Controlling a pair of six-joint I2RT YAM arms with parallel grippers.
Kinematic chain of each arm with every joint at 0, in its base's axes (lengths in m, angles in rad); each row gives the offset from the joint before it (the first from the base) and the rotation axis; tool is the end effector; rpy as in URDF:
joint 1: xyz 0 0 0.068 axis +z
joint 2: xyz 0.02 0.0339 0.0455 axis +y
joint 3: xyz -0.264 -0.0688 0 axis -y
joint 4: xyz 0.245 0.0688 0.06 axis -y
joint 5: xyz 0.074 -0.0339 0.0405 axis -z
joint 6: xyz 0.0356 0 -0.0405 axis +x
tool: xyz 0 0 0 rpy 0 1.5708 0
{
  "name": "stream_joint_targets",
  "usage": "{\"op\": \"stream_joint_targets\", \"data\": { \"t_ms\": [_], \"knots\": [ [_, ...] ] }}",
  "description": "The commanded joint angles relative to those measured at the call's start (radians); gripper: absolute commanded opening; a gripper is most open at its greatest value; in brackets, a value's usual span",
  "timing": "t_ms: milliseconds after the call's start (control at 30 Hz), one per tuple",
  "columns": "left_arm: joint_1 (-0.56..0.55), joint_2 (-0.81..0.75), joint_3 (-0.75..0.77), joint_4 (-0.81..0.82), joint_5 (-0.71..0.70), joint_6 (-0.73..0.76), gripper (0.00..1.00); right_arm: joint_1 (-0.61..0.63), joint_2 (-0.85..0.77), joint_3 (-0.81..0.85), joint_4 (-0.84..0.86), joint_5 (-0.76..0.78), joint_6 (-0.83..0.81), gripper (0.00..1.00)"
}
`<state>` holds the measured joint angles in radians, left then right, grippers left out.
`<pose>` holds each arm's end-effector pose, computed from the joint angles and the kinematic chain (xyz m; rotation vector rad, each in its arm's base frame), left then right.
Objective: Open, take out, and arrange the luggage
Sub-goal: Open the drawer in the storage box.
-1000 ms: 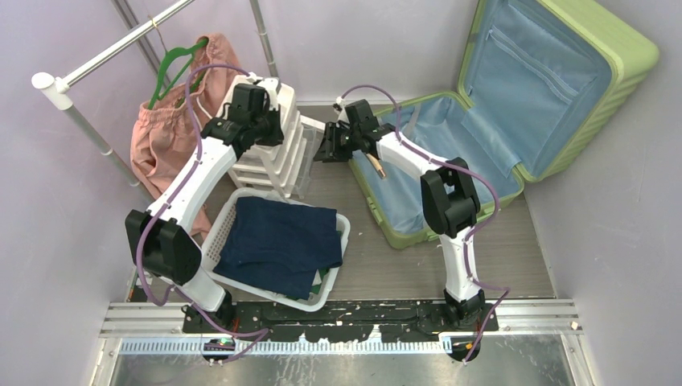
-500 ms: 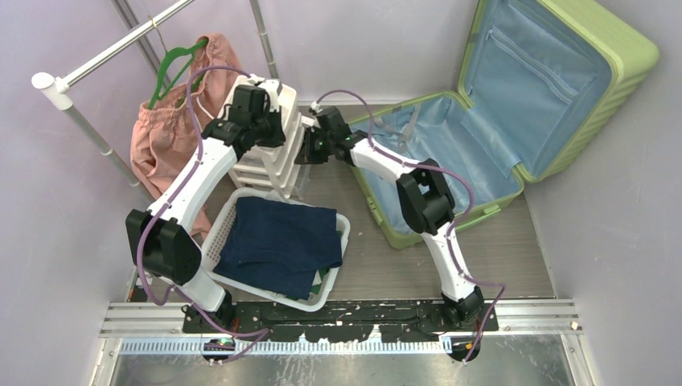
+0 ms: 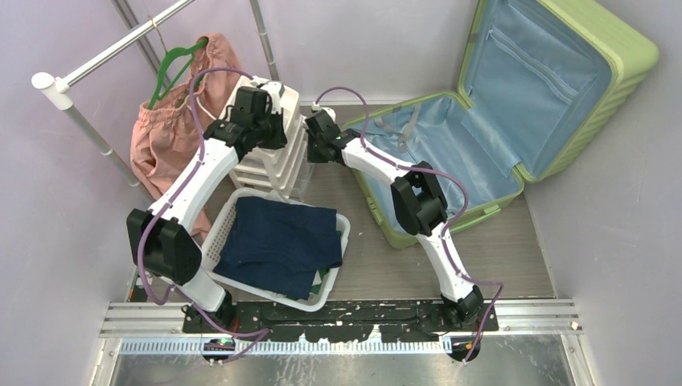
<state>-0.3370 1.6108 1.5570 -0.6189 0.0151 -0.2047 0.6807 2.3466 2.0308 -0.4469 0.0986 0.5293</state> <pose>0.3435 -0.1209 0.3557 0.1577 2.2561 -0.3080 0.4184 0.3343 0.2073 -0.1299 2.3772 0.4823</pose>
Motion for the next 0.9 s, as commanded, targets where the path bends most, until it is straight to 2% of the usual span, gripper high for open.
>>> {"op": "stream_joint_targets", "data": {
  "t_ms": [0, 233, 300, 400, 533, 633, 700, 767, 867],
  "knots": [
    [0.018, -0.026, 0.023, 0.076, -0.024, -0.015, 0.00, -0.019, -0.068, -0.042, -0.119, 0.110, -0.040, 0.06],
    [0.019, -0.030, 0.054, 0.071, -0.020, -0.033, 0.02, -0.023, -0.088, -0.030, -0.131, 0.075, -0.089, 0.09],
    [0.021, -0.027, 0.063, 0.068, -0.020, -0.041, 0.04, -0.026, -0.106, -0.029, -0.108, 0.025, -0.125, 0.11],
    [0.023, -0.025, 0.082, 0.061, 0.024, -0.062, 0.09, -0.054, -0.152, -0.025, -0.056, -0.213, -0.169, 0.20],
    [0.023, -0.050, 0.102, 0.057, 0.062, -0.107, 0.40, -0.122, -0.217, 0.002, -0.001, -0.630, -0.274, 0.32],
    [0.023, -0.085, 0.102, 0.065, 0.078, -0.129, 0.58, -0.167, -0.263, 0.025, -0.028, -0.825, -0.370, 0.41],
    [0.023, -0.107, 0.103, 0.065, 0.099, -0.135, 0.63, -0.209, -0.283, 0.044, -0.077, -0.933, -0.407, 0.43],
    [0.023, -0.131, 0.098, 0.066, 0.135, -0.143, 0.63, -0.257, -0.306, 0.041, -0.114, -1.017, -0.421, 0.45],
    [0.023, -0.178, 0.064, 0.099, 0.200, -0.166, 0.64, -0.335, -0.351, 0.025, -0.216, -1.050, -0.504, 0.46]
  ]
}}
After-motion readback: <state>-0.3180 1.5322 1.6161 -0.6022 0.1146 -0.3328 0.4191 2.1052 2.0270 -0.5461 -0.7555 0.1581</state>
